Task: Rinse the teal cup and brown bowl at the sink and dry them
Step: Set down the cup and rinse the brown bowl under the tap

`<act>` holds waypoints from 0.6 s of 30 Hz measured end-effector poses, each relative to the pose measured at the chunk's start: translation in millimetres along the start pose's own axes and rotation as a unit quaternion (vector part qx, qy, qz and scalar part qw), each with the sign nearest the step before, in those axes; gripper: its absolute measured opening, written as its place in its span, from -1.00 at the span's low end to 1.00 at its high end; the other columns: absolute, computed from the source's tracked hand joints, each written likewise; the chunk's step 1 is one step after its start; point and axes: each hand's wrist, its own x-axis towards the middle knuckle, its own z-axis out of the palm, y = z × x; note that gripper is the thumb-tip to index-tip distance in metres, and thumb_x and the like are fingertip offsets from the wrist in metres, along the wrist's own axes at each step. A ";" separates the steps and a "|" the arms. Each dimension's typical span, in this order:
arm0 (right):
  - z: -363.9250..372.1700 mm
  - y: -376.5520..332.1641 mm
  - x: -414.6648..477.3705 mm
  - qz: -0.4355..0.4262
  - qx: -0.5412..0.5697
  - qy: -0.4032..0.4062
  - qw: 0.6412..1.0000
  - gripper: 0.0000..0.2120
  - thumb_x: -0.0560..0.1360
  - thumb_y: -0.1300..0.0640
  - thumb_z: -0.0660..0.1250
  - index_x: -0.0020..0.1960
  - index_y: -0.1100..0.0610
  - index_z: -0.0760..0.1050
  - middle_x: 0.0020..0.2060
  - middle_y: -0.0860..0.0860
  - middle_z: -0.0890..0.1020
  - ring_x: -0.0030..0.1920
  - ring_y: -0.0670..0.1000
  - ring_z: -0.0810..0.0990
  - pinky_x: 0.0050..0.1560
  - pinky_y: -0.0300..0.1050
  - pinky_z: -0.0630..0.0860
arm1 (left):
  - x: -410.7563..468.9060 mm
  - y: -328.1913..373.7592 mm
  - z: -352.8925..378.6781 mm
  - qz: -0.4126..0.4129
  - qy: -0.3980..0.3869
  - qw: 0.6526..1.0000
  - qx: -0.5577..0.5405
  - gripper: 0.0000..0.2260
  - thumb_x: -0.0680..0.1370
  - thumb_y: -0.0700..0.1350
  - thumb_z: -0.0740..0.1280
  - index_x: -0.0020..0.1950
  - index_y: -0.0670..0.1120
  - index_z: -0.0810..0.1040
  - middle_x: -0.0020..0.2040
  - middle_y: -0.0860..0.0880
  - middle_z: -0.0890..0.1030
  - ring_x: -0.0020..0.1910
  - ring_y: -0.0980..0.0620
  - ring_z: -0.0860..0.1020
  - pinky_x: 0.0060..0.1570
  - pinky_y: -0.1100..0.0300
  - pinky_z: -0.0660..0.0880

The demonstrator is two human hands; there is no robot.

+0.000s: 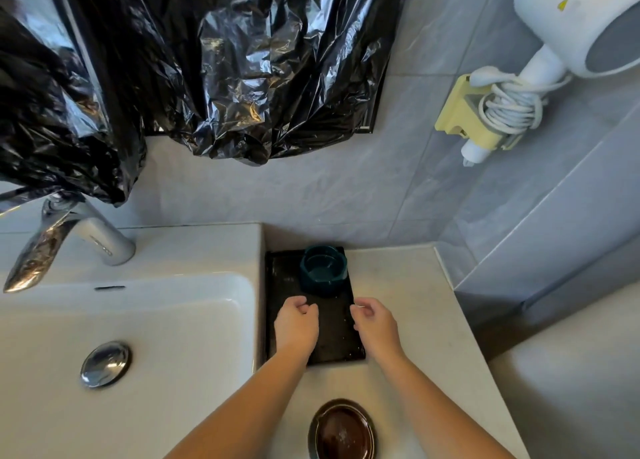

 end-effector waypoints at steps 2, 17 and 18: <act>-3.9 9.0 -25.2 -0.003 0.004 0.000 1.000 -0.79 0.58 0.14 0.30 0.21 0.13 0.55 0.00 0.00 0.61 0.08 0.05 0.61 0.14 -0.04 0.57 | -21.1 -7.9 -6.3 0.024 -0.022 0.999 0.024 -0.70 0.57 -0.12 0.29 0.30 -0.09 0.46 -0.01 0.05 0.55 0.00 0.01 0.56 0.06 0.10 0.53; -17.4 67.7 -126.6 0.057 -0.156 -0.116 0.979 -0.62 0.52 0.18 0.37 0.32 0.09 0.48 0.18 0.01 0.60 0.19 -0.02 0.54 0.06 -0.29 0.38 | -104.6 -96.4 -25.5 -0.014 -0.160 0.943 0.291 -0.64 0.53 -0.15 0.32 0.31 -0.09 0.38 0.17 -0.09 0.51 0.03 -0.02 0.54 -0.01 0.15 0.55; -15.3 68.8 -128.6 0.057 -0.169 -0.114 0.977 -0.61 0.50 0.23 0.37 0.32 0.09 0.48 0.21 0.03 0.60 0.22 -0.01 0.54 0.07 -0.31 0.39 | -105.4 -96.8 -24.6 -0.024 -0.162 0.939 0.304 -0.68 0.53 -0.16 0.30 0.28 -0.09 0.40 0.13 -0.09 0.53 0.02 -0.03 0.54 0.01 0.12 0.57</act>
